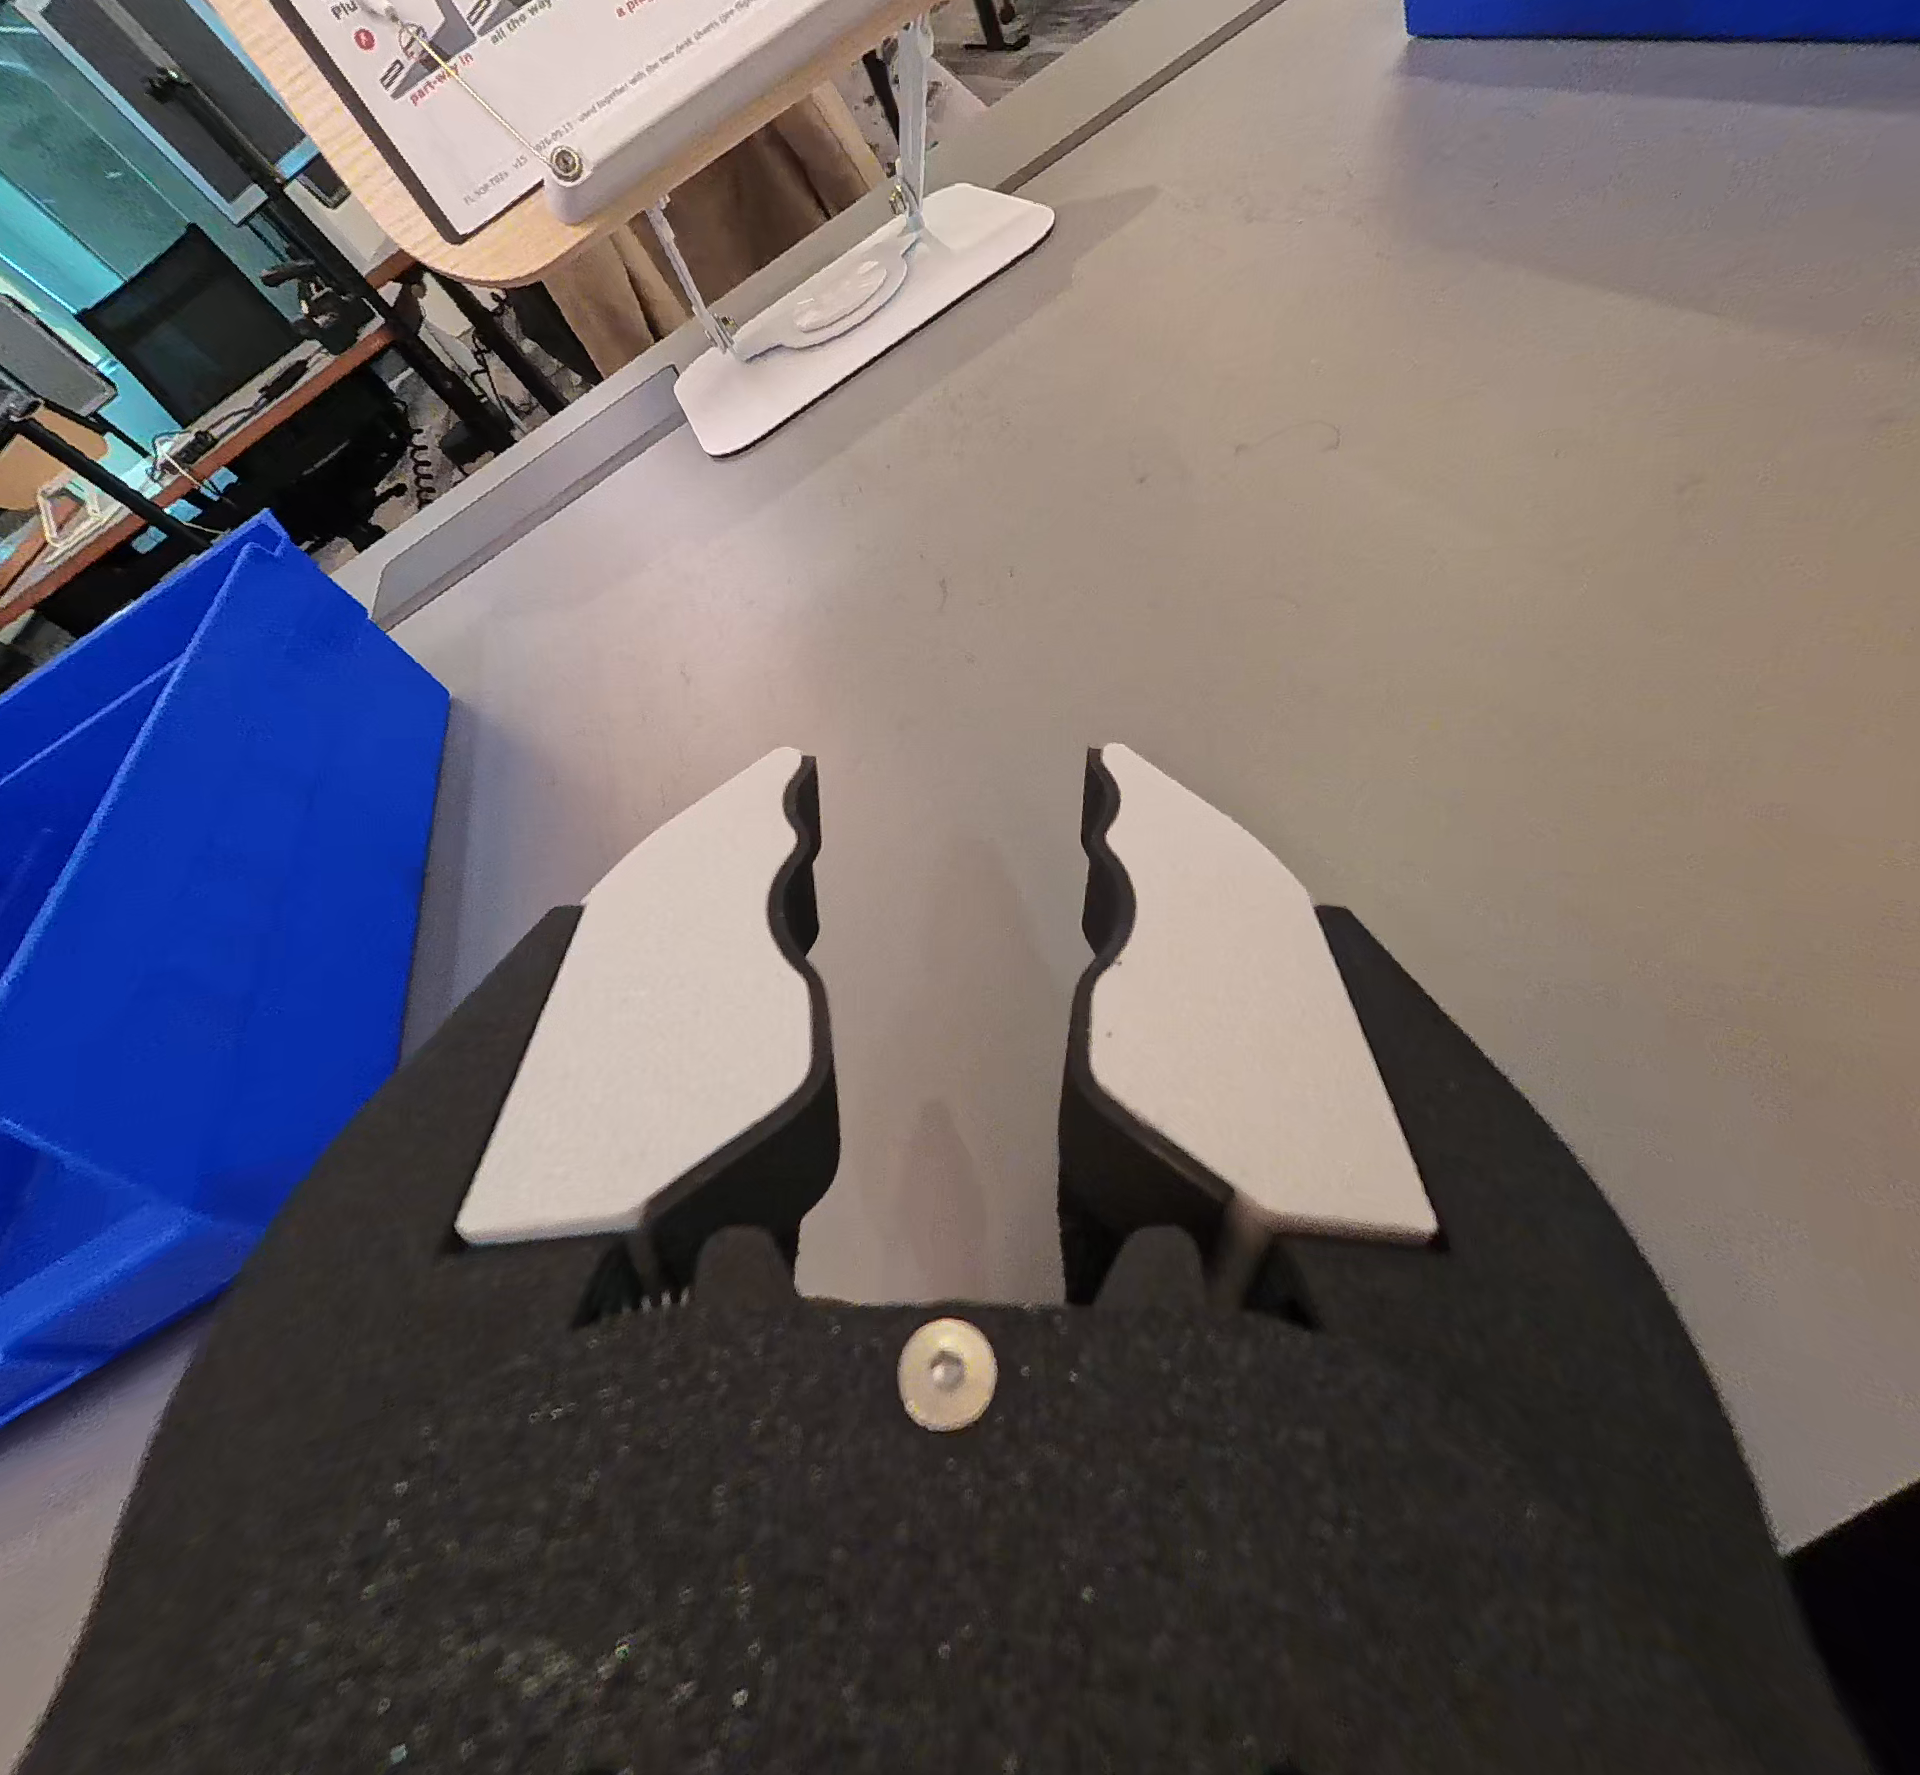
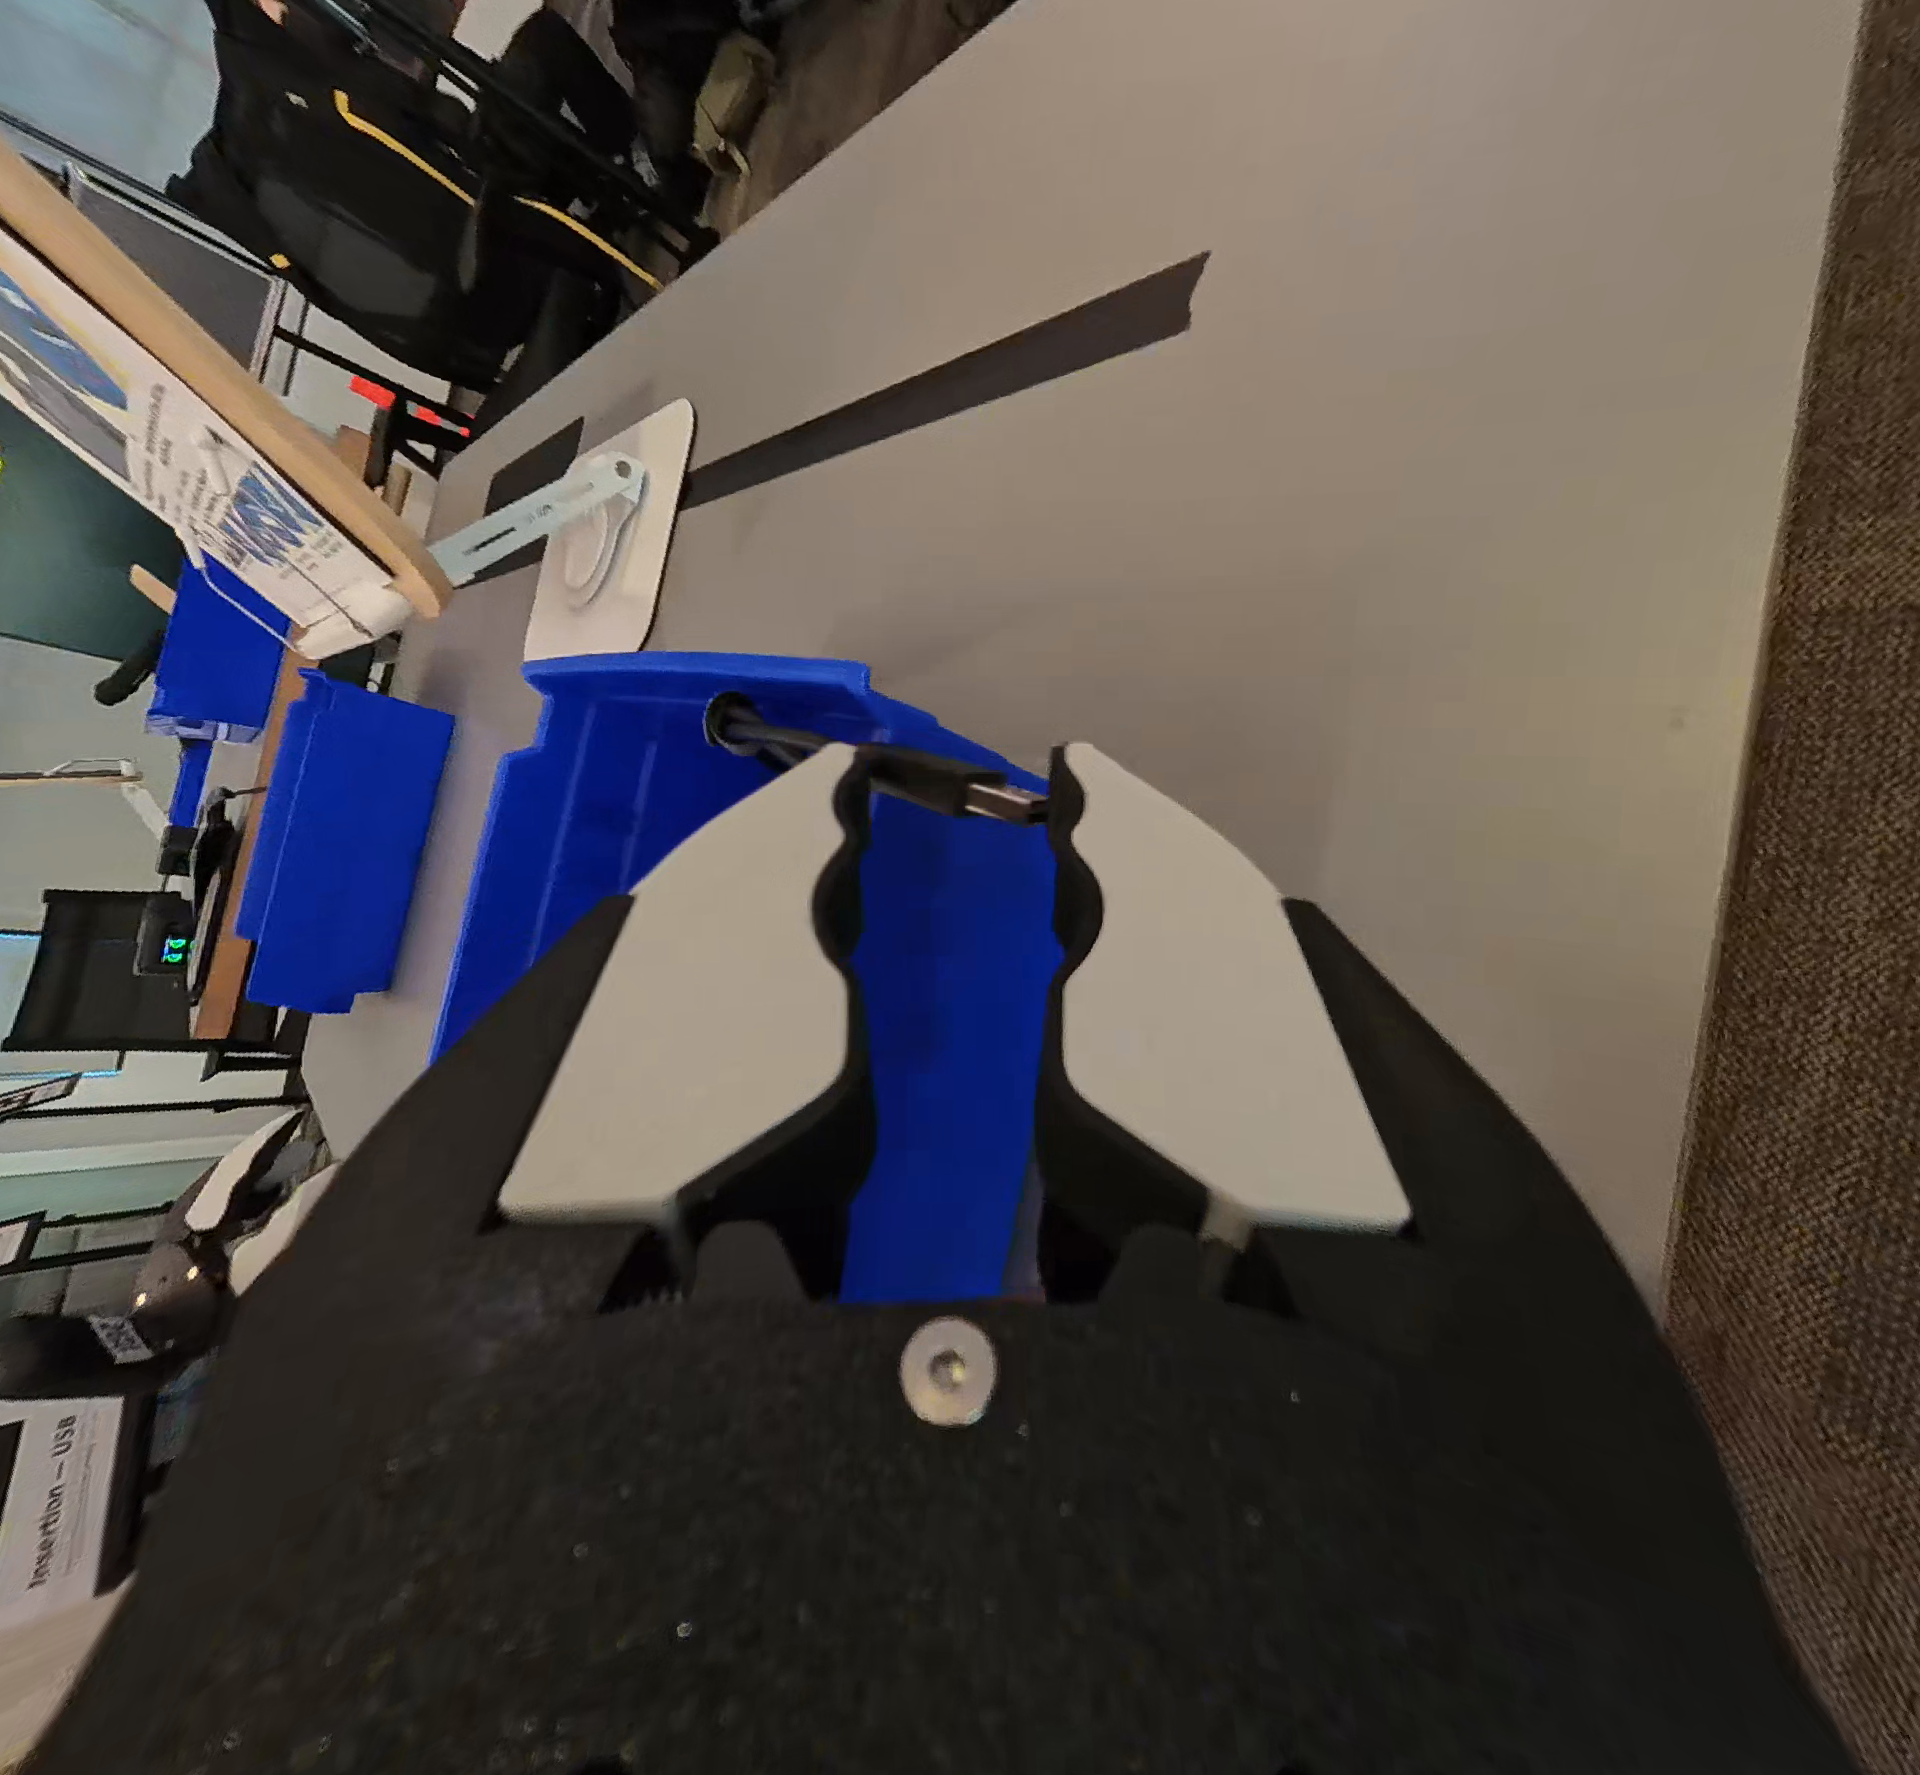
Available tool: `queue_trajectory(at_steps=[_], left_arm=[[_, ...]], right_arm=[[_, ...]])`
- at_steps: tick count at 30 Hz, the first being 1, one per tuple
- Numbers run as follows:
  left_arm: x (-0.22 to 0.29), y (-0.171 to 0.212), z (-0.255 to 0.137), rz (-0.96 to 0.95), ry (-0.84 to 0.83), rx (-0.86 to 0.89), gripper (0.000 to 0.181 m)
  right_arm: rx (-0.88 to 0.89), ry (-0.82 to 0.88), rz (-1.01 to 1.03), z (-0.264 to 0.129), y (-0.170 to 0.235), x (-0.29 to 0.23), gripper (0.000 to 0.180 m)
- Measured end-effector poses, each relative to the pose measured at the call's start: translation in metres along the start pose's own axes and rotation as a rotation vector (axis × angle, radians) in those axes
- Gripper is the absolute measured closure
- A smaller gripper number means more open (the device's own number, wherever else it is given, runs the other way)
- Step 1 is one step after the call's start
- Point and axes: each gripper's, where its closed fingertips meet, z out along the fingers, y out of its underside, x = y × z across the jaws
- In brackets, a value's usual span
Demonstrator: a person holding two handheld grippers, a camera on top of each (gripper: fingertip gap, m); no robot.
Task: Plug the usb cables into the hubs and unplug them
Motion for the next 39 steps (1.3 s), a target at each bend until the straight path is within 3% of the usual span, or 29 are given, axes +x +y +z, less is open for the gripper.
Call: queue_trajectory(at_steps=[3,8,10,11,14,17,21,27,28,31,39], left_arm=[[0.001,0.0,0.0,0.014,-0.005,-0.001,0.133],[0.002,-0.001,0.0,0.015,-0.002,0.002,0.133],[0.002,-0.001,0.0,0.016,0.001,0.003,0.133],[0.003,-0.001,0.0,0.017,0.003,0.002,0.133],[0.004,-0.001,-0.001,0.029,0.001,0.001,0.133],[0.005,-0.001,-0.002,0.04,-0.003,0.001,0.133],[0.005,-0.001,-0.002,0.05,-0.007,0.001,0.133],[0.005,-0.002,-0.002,0.051,-0.008,0.004,0.133],[0.005,-0.002,-0.002,0.052,-0.006,0.004,0.133],[0.007,-0.003,-0.003,0.055,-0.001,0.009,0.133],[0.011,-0.006,-0.008,0.06,0.009,0.022,0.133]], right_arm=[[0.03,-0.06,-0.011,-0.006,-0.005,-0.007,0.18],[-0.016,-0.047,-0.116,-0.008,-0.002,-0.025,0.18],[-0.019,0.072,-0.167,-0.009,-0.005,-0.016,0.18],[0.011,0.124,-0.161,-0.013,-0.011,-0.009,0.177],[0.038,0.146,-0.029,-0.014,-0.012,0.007,0.147],[-0.019,-0.026,0.138,0.001,0.004,0.001,0.132],[-0.002,-0.137,0.203,0.01,0.005,-0.011,0.143],[-0.002,-0.07,0.035,-0.001,-0.003,-0.025,0.147],[0.001,-0.064,-0.008,-0.004,-0.006,-0.032,0.161],[0.001,-0.045,-0.142,-0.009,-0.009,-0.063,0.163],[-0.358,0.159,-0.464,0.027,0.066,-0.104,0.163]])
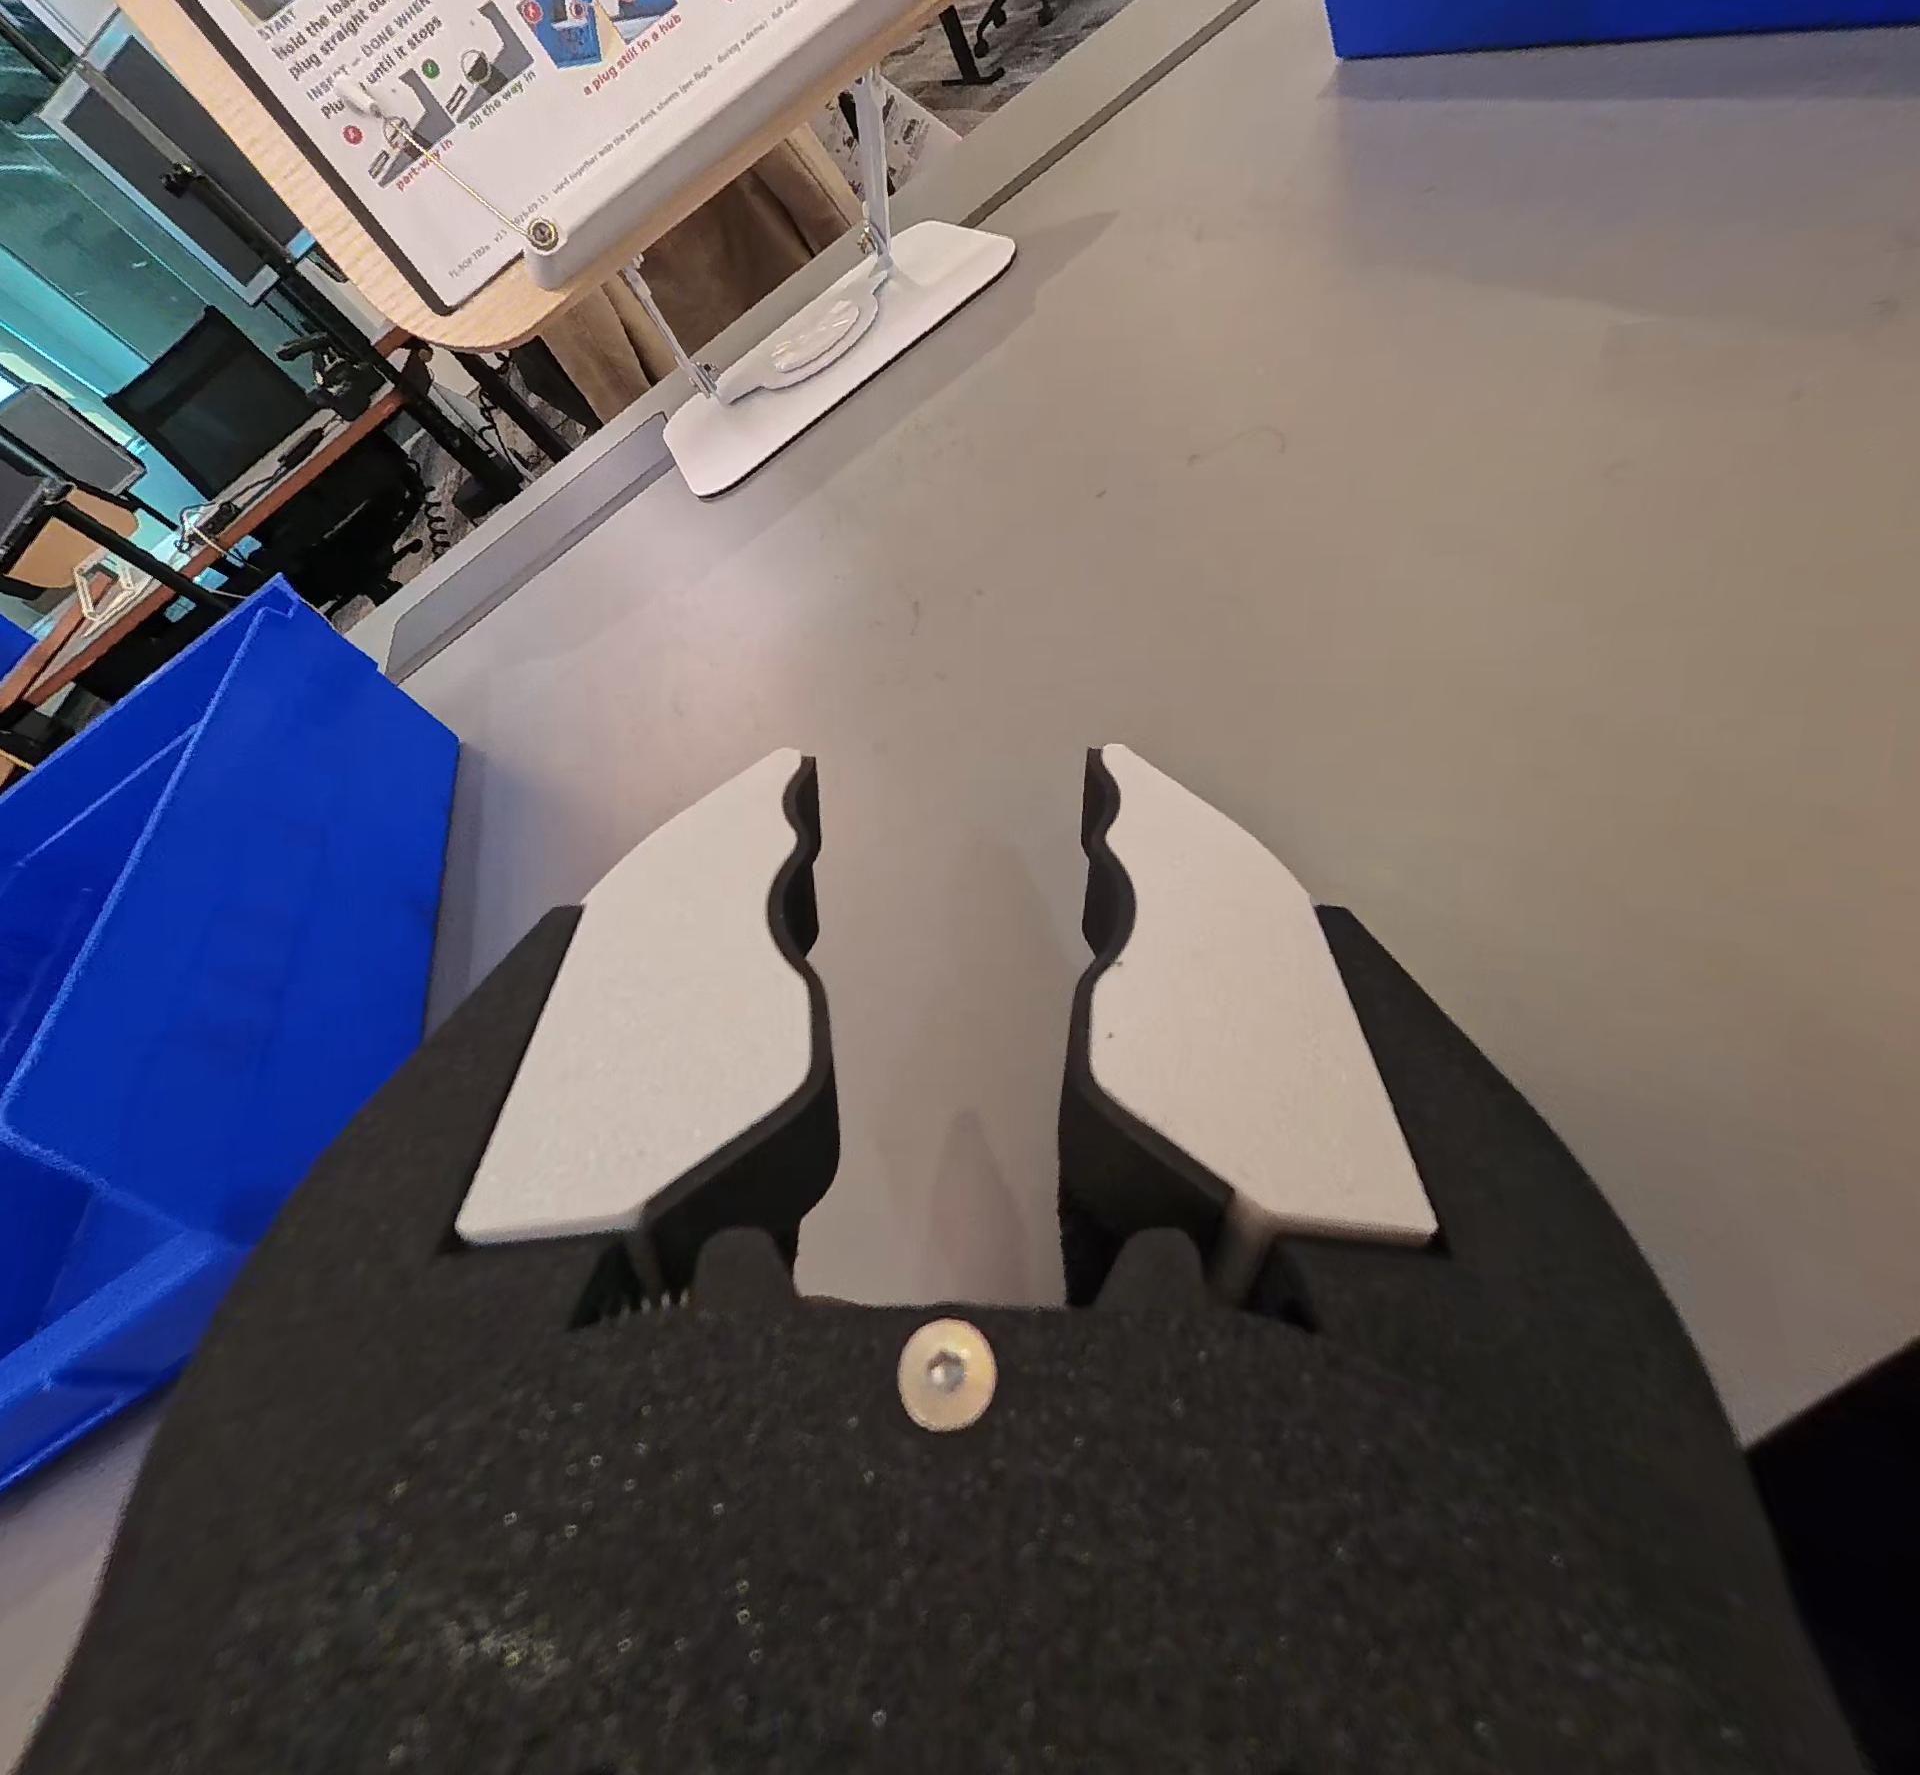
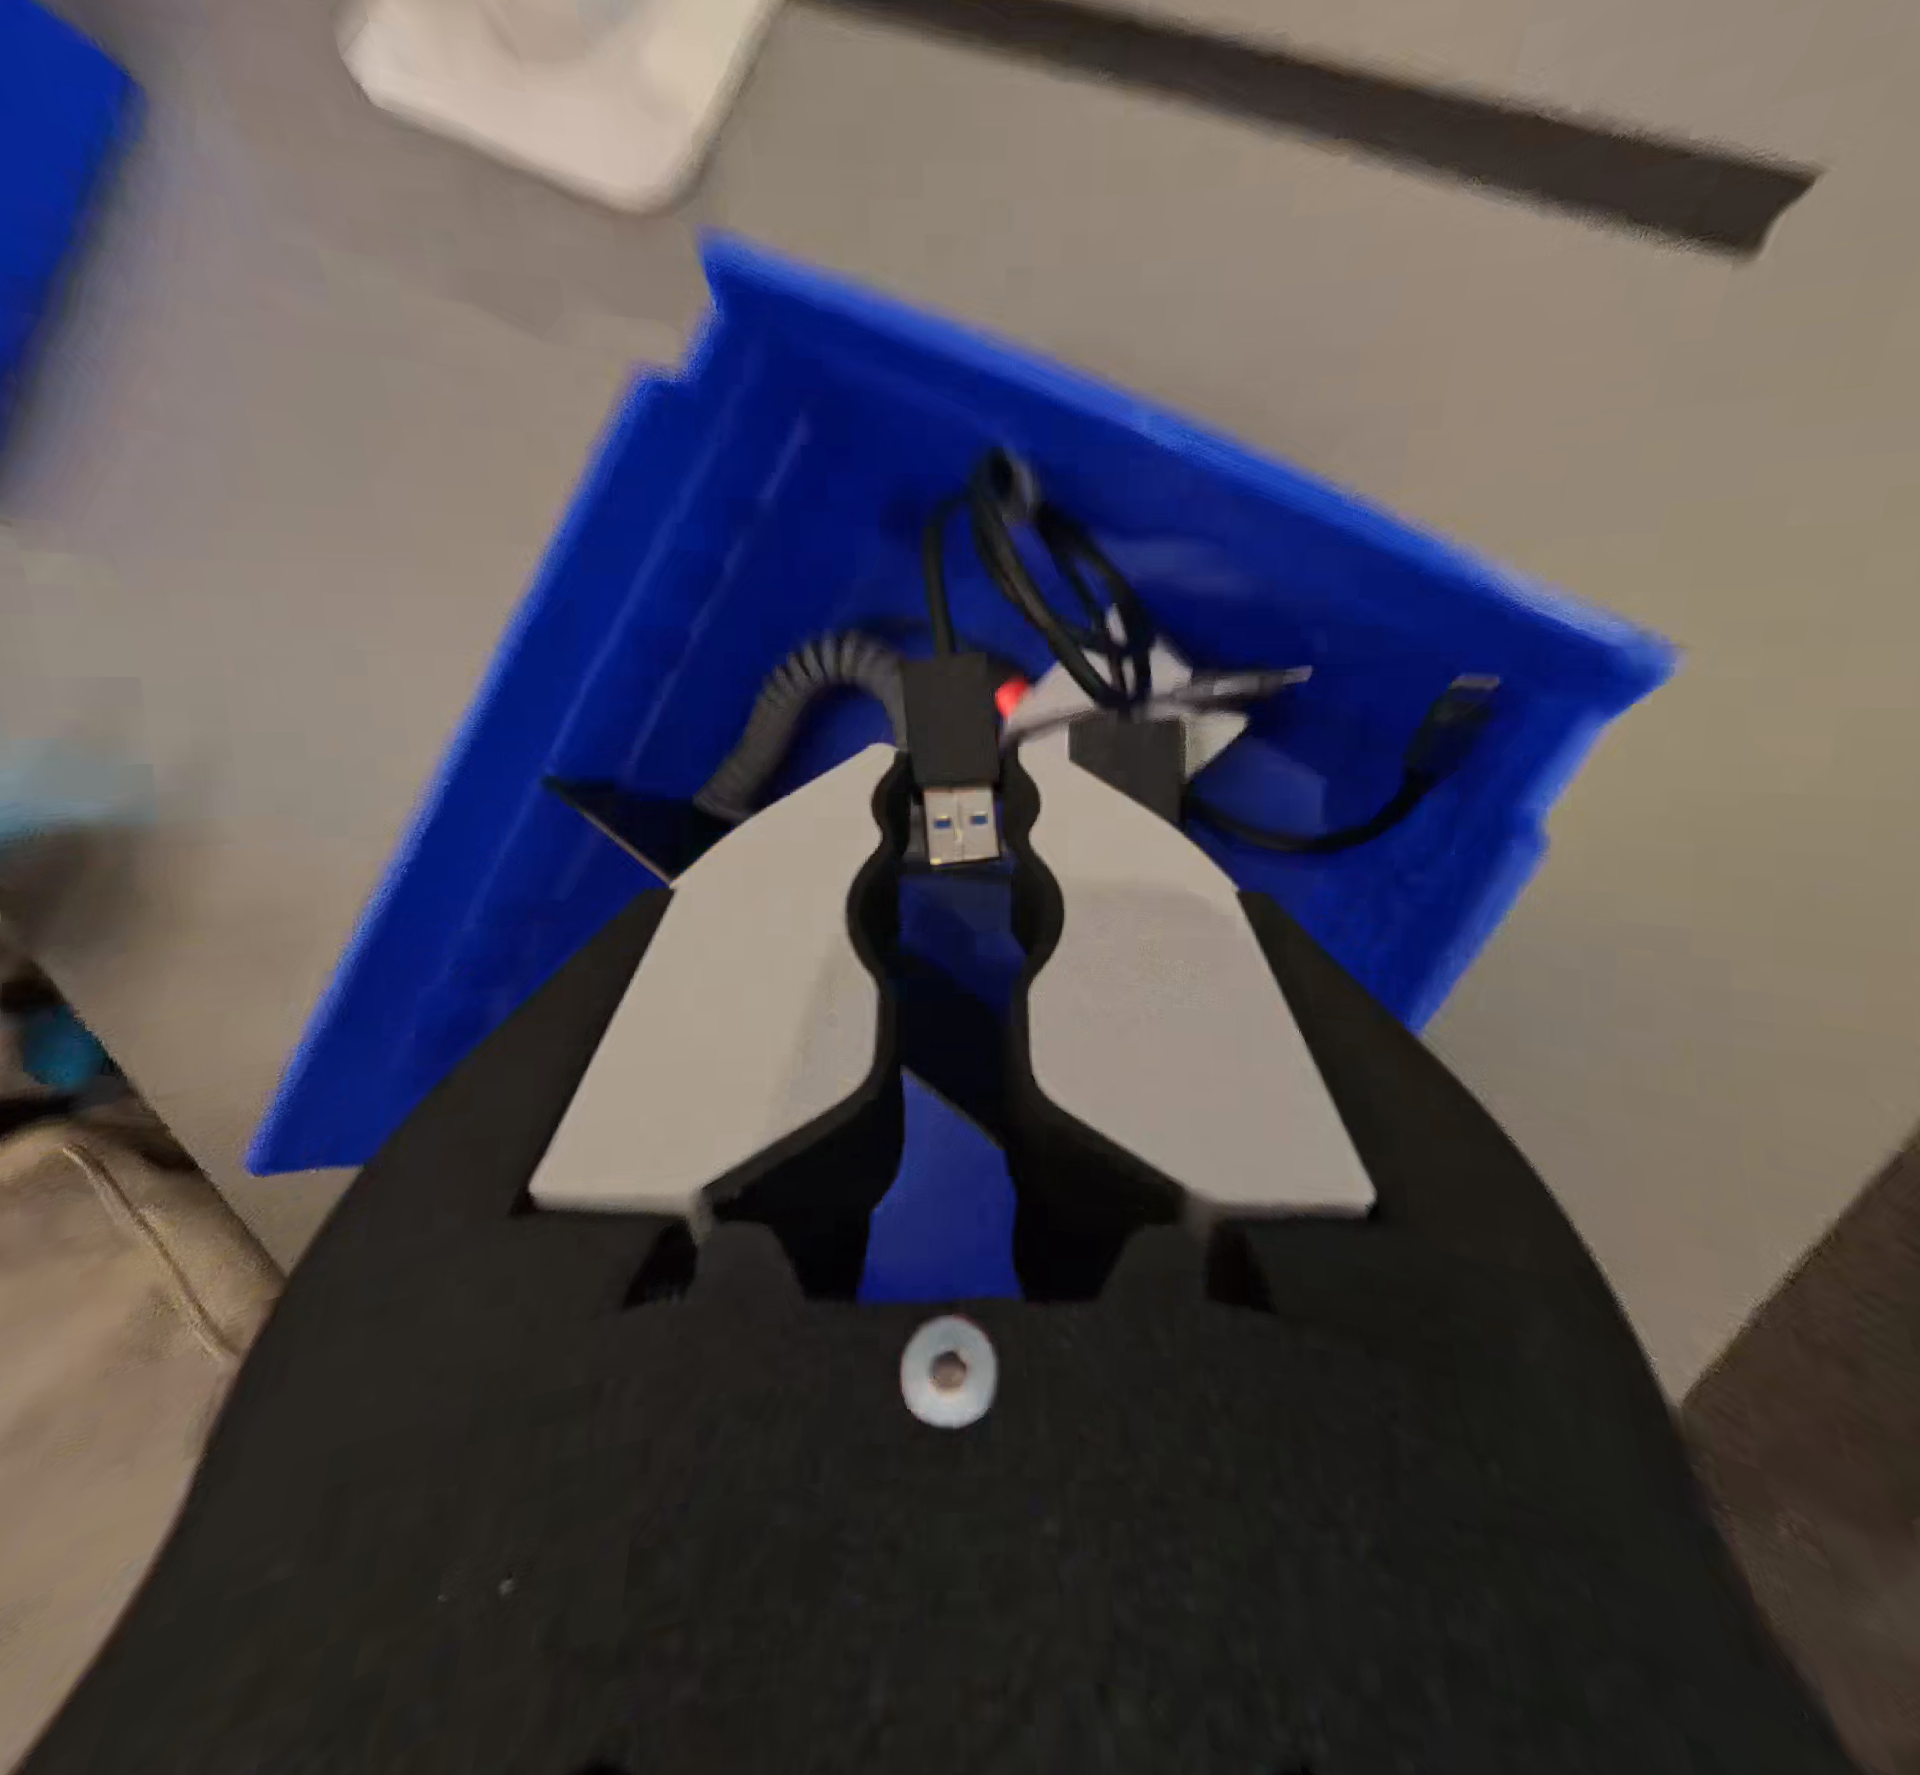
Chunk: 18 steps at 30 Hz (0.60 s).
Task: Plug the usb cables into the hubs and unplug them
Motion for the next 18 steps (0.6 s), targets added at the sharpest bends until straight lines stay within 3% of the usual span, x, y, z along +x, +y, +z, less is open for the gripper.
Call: queue_trajectory(at_steps=[4,6,10,13,15,18], left_arm=[[0.001,-0.004,-0.004,-0.001,0.003,0.013,0.133],[0.002,-0.005,-0.005,-0.008,0.011,0.018,0.133],[0.003,-0.005,-0.005,-0.03,0.028,0.015,0.133],[-0.008,-0.005,-0.005,-0.091,0.025,0.013,0.133],[-0.021,-0.007,-0.006,-0.143,0.002,0.023,0.133],[-0.046,-0.009,-0.01,-0.214,-0.06,0.051,0.132]], right_arm=[[-0.404,0.341,-0.068,0.02,0.056,0.03,0.162],[-0.475,0.45,-0.086,0.014,0.066,0.043,0.163],[-0.373,0.528,-0.105,-0.026,0.056,0.036,0.146],[-0.165,0.581,-0.112,-0.074,0.042,0.009,0.136],[0.046,0.5,-0.134,-0.089,0.034,-0.041,0.136],[0.304,0.318,-0.197,-0.081,0.043,-0.141,0.126]])
